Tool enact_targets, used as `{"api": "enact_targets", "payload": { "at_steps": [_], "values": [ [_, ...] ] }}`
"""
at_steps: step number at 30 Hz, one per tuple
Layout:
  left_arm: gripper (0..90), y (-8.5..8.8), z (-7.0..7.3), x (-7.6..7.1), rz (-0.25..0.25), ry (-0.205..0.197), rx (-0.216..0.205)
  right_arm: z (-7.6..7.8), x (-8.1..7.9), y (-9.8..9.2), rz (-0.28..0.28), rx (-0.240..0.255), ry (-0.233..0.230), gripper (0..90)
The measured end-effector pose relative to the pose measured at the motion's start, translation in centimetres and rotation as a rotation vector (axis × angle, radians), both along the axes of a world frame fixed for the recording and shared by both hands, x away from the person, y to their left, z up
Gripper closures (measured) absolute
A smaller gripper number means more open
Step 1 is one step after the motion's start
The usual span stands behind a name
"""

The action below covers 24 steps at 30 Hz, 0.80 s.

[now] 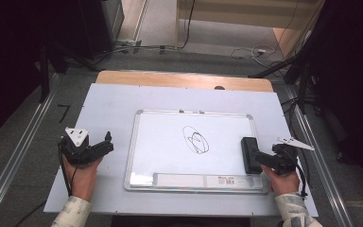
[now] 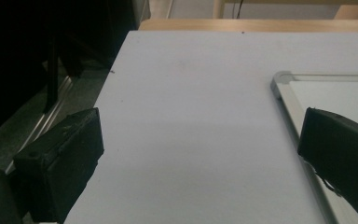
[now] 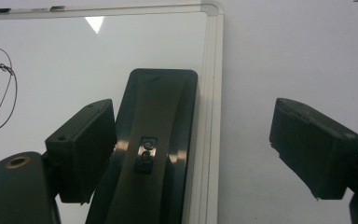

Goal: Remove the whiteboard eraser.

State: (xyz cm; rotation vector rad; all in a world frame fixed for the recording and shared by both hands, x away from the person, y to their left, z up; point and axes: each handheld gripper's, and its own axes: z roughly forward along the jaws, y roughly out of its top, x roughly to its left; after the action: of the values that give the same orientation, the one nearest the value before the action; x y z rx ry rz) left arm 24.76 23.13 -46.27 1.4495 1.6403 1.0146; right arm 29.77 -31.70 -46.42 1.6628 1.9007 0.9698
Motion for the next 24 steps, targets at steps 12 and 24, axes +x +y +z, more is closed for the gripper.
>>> {"api": "enact_targets", "payload": {
  "at_steps": [12, 24],
  "values": [
    [0.9, 0.2, -0.6, 0.3, 0.010, 0.032, -0.008, 0.0, 0.5, 1.4, 0.017, -0.019, 0.004, 13.2],
    [1.0, 0.1, -0.7, 0.3, 0.009, 0.036, -0.008, -0.5, 1.7, 2.7, 0.028, -0.067, 0.027, 13.8]
  ]
}}
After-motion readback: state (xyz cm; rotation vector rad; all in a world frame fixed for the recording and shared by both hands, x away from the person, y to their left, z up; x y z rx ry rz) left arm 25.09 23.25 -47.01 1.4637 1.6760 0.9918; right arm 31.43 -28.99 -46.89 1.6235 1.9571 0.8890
